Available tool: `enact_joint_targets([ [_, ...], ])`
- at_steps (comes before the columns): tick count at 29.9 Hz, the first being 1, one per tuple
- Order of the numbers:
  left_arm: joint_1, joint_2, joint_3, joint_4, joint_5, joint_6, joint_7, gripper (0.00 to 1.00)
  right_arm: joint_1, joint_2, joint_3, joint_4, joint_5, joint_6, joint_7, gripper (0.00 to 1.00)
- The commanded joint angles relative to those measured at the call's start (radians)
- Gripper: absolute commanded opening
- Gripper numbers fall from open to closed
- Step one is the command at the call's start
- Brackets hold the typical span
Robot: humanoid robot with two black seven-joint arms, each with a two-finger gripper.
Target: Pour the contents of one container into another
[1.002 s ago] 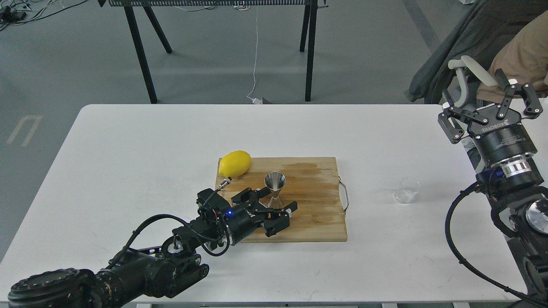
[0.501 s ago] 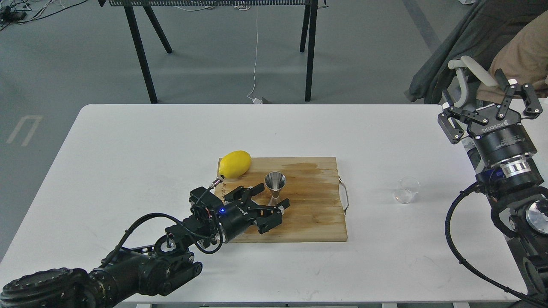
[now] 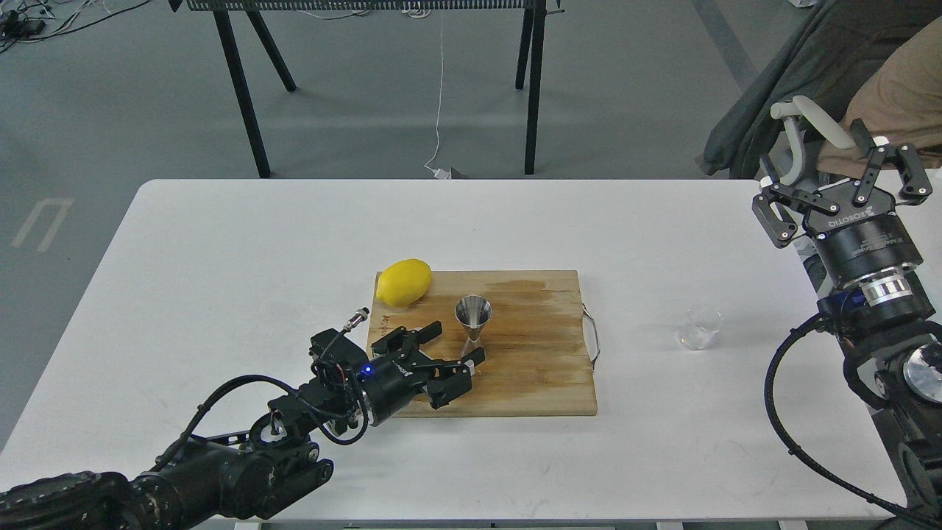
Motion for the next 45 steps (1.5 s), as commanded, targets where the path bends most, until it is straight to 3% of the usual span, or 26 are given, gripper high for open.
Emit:
enact_joint_targets([
  [1, 0.004, 0.077, -0.021, -0.077, -0.037, 0.000, 0.000, 0.99, 0.000, -0.001, 0.003, 0.000, 0.000, 0.000, 0.000, 0.99],
  [6, -0.008, 0.252, -0.040, -0.276, -0.302, 0.000, 0.000, 0.99, 0.000, -0.001, 0.003, 0.000, 0.000, 0.000, 0.000, 0.99],
  [10, -0.016, 0.359, -0.105, -0.335, -0.529, 0.000, 0.000, 0.99, 0.000, -0.001, 0.003, 0.000, 0.000, 0.000, 0.000, 0.99],
  [11, -0.014, 0.376, -0.137, -0.344, -0.566, -0.047, 0.000, 0.99, 0.000, 0.001, 0.003, 0.001, 0.000, 0.000, 0.000, 0.99],
  [17, 0.004, 0.461, -0.384, -0.364, -0.842, -0.696, 0.000, 0.99, 0.002, 0.001, 0.002, 0.008, 0.002, 0.000, -0.005, 0.99],
  [20, 0.002, 0.501, -0.437, -0.353, -1.042, -0.973, 0.000, 0.99, 0.002, 0.001, -0.002, 0.014, 0.005, 0.000, -0.011, 0.99],
  [26, -0.004, 0.588, -0.440, -0.292, -1.599, -0.977, 0.000, 0.99, -0.001, 0.001, 0.005, 0.028, 0.038, 0.000, -0.011, 0.99],
  [30, -0.004, 0.585, -0.443, -0.246, -1.755, -0.977, 0.000, 0.99, -0.044, 0.001, 0.008, 0.069, 0.214, -0.027, -0.011, 0.99],
  [33, -0.005, 0.581, -0.446, -0.232, -1.761, -0.977, 0.000, 0.99, -0.073, -0.001, 0.020, 0.124, 0.322, -0.189, -0.008, 0.99],
  [41, 0.006, 0.574, -0.446, -0.229, -1.761, -0.977, 0.000, 0.99, -0.149, -0.001, 0.143, 0.320, 0.364, -0.781, -0.005, 0.99],
  [45, 0.007, 0.561, -0.446, -0.227, -1.760, -0.977, 0.000, 0.99, -0.175, -0.022, 0.161, 0.400, 0.359, -0.977, -0.005, 0.99],
])
